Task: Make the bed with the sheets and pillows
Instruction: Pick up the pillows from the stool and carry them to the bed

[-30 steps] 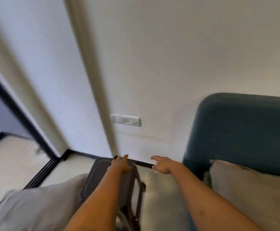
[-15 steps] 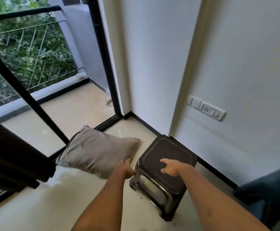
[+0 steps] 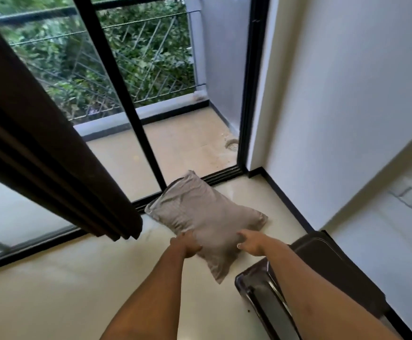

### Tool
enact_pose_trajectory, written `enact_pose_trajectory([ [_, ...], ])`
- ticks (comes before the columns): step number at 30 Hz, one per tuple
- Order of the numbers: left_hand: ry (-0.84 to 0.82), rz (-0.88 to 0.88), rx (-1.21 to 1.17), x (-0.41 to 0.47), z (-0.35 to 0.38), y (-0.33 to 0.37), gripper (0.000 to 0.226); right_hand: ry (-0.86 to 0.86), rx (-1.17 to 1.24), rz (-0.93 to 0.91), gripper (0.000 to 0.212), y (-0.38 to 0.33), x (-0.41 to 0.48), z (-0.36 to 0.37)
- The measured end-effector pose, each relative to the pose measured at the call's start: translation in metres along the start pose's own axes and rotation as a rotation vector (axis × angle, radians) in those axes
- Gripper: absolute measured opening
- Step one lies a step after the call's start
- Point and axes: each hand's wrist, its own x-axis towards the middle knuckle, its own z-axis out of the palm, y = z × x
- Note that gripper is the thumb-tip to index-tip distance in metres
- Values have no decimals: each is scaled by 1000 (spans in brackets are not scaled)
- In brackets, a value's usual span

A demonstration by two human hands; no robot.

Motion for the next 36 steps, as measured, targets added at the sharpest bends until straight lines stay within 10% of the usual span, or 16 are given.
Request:
enact_pose_trajectory([
  [21,-50,-270,-333,311,-67,-79,65,-127,-21,27,54,-43,373,-55],
  [29,-19,-375,-425,522,42,-136,71,-77,-181,89,58,34,567,8],
  [36,18,-581,-1125,627,203,-173,107,29,-161,244,113,102,698,55],
])
